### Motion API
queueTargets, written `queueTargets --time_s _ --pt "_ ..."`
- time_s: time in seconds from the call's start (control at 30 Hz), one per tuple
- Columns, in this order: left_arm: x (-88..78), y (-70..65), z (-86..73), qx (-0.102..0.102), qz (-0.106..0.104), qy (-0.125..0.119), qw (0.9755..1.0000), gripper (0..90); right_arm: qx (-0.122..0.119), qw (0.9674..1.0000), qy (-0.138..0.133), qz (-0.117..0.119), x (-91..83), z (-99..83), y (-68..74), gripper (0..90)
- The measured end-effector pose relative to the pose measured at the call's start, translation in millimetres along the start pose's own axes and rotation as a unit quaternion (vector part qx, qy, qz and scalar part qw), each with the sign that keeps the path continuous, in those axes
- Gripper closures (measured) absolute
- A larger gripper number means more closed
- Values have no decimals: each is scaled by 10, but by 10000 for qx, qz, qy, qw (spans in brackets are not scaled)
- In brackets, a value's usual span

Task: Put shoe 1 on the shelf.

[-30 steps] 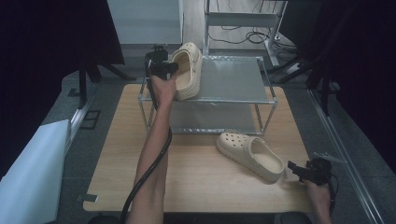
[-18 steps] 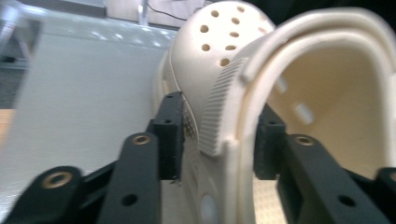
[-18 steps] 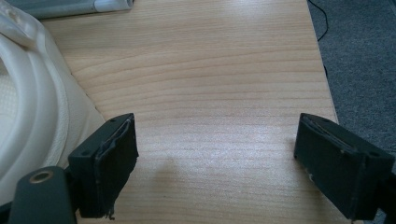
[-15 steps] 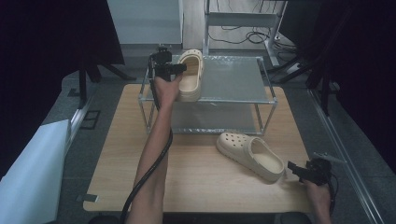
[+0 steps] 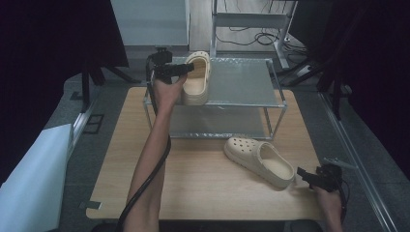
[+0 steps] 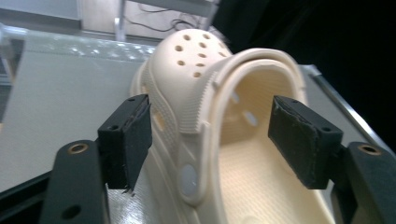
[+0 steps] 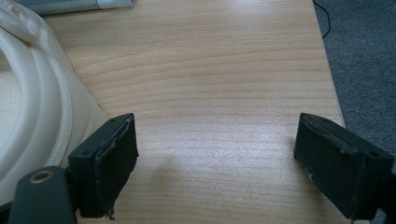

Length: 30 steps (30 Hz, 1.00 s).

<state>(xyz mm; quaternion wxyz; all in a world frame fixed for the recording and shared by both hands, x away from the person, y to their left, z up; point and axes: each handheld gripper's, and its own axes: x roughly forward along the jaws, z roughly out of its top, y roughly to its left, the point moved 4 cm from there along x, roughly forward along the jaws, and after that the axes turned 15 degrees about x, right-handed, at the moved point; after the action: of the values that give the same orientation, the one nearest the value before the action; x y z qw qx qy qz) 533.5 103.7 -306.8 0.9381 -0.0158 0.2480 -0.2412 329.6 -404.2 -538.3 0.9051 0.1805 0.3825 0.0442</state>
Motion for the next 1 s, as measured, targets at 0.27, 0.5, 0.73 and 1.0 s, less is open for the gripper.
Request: queueTargets --time_s 0.27,0.5,0.73,1.0 --pt "-167 33 -141 -34 -433 -61 9990 259 -21 10000 -7 26 3 0 3 133" --pt "-329 87 -258 146 -497 -21 9987 201 -63 10000 15 56 5 -4 15 133" --pt "-475 140 -393 198 -483 -63 9986 159 -132 9998 23 119 15 -7 35 133" --pt "-594 138 -581 264 -540 -36 9982 141 -157 9998 21 146 5 -7 48 132"
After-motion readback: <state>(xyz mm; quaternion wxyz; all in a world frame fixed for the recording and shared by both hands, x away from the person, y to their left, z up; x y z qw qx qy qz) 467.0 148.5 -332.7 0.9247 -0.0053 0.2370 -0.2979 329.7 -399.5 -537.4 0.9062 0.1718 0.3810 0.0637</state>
